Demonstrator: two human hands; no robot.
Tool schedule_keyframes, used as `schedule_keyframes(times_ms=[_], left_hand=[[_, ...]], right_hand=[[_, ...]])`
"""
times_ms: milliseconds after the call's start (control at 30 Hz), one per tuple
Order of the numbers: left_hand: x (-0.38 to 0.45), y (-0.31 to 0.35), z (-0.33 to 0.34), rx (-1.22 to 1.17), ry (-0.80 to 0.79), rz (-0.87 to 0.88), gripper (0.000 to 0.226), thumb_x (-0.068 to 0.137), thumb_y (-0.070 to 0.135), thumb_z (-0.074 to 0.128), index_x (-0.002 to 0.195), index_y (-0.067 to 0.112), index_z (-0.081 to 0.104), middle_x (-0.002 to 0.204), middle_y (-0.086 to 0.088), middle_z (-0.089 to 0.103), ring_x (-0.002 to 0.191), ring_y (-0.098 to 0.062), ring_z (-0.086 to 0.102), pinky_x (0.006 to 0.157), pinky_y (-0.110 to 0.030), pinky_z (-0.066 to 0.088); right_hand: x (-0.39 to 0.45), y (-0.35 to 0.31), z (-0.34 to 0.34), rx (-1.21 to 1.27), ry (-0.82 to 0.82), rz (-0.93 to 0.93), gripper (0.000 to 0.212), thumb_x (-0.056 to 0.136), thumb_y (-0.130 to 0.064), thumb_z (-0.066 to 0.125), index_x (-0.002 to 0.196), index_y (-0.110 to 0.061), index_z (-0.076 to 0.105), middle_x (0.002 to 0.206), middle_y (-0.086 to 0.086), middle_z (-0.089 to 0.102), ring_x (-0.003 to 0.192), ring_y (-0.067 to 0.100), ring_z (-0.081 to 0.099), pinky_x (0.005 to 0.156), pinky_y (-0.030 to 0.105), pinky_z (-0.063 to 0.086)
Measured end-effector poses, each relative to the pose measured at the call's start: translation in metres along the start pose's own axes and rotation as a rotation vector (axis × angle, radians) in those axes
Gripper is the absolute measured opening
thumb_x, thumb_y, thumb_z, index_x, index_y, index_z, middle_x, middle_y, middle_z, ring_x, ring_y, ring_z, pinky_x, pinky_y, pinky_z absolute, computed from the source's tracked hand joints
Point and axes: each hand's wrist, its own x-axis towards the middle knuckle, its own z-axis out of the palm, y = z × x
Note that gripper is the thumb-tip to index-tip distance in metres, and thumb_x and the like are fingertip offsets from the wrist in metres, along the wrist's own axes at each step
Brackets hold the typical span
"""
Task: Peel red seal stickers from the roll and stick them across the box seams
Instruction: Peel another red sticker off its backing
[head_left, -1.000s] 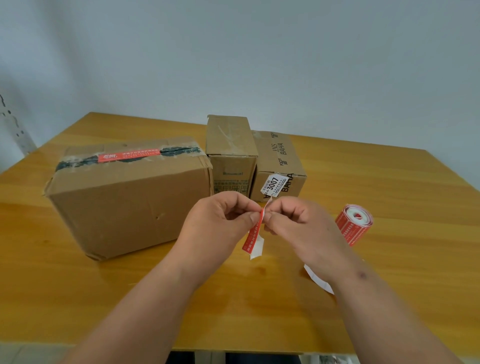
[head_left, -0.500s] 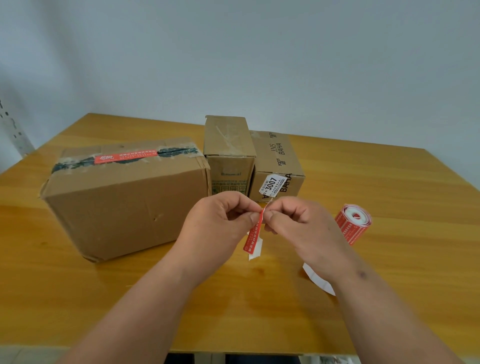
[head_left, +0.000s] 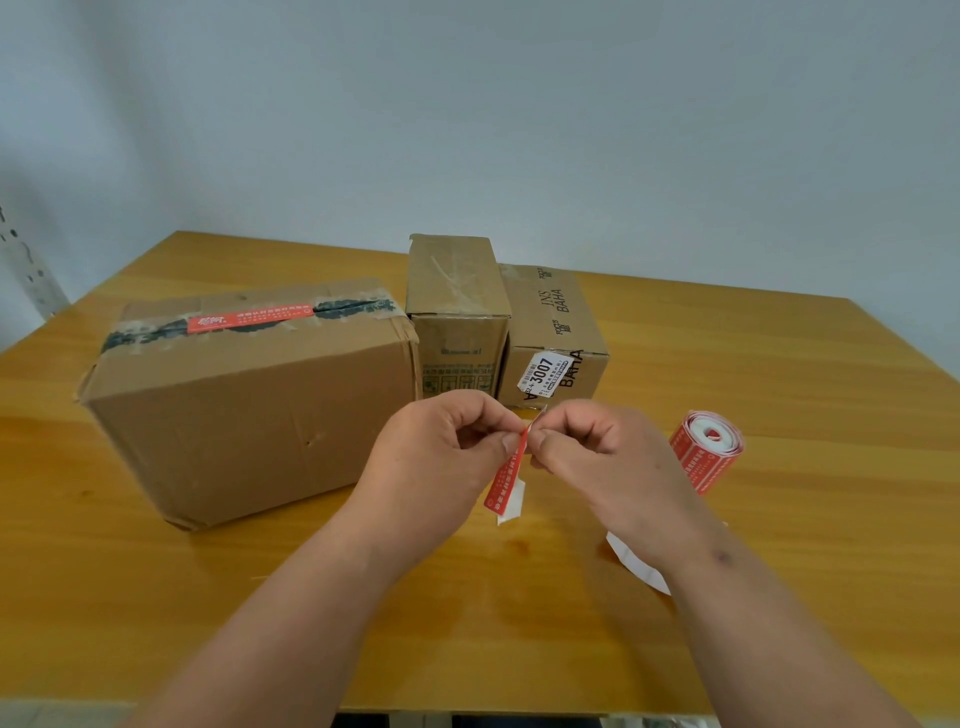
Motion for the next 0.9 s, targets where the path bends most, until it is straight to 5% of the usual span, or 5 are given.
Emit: schedule_keyframes(times_ms=[433,633,767,900], left_hand=[[0.000,0.003,-0.002,-0.117,-0.035,-0.102,0.010,0.084,0.028,0.072,0.078,0.022,0.076,0.072,0.001,0.073,0.066,-0.008,0.064,0.065,-0.023,0.057],[0.002,0.002,-0.003,-0.037,-0.027,-0.097,0.010,0.084,0.026,0.073,0.076,0.021,0.076,0.068,0.003,0.072,0.060,-0.001,0.061,0.058,-0.020,0.053],[0.002,0.003,-0.002,0.059,-0.022,-0.046,0.013,0.086,0.021,0.070,0.074,0.020,0.075,0.052,0.014,0.062,0.045,0.005,0.053,0.045,-0.007,0.039],[0.003,0.000,-0.001,0.143,-0.010,-0.025,0.017,0.085,0.022,0.070,0.069,0.022,0.074,0.046,0.016,0.058,0.040,0.001,0.046,0.041,-0.011,0.037]], right_hand=[[0.002,0.005,0.002,-0.035,-0.002,-0.026,0.018,0.085,-0.014,0.062,0.069,-0.010,0.068,0.071,-0.008,0.067,0.066,0.011,0.058,0.055,0.019,0.041],[0.002,0.009,0.006,-0.085,0.026,-0.075,0.017,0.083,-0.007,0.065,0.065,-0.009,0.066,0.064,-0.014,0.062,0.065,-0.001,0.055,0.056,0.011,0.039],[0.004,0.012,0.010,-0.155,0.038,-0.117,0.016,0.081,-0.008,0.066,0.065,-0.006,0.065,0.065,-0.008,0.061,0.066,0.003,0.055,0.055,0.013,0.039],[0.005,0.014,0.013,-0.187,0.047,-0.151,0.016,0.080,-0.008,0.066,0.065,-0.004,0.064,0.065,-0.005,0.061,0.066,0.007,0.056,0.054,0.016,0.039]])
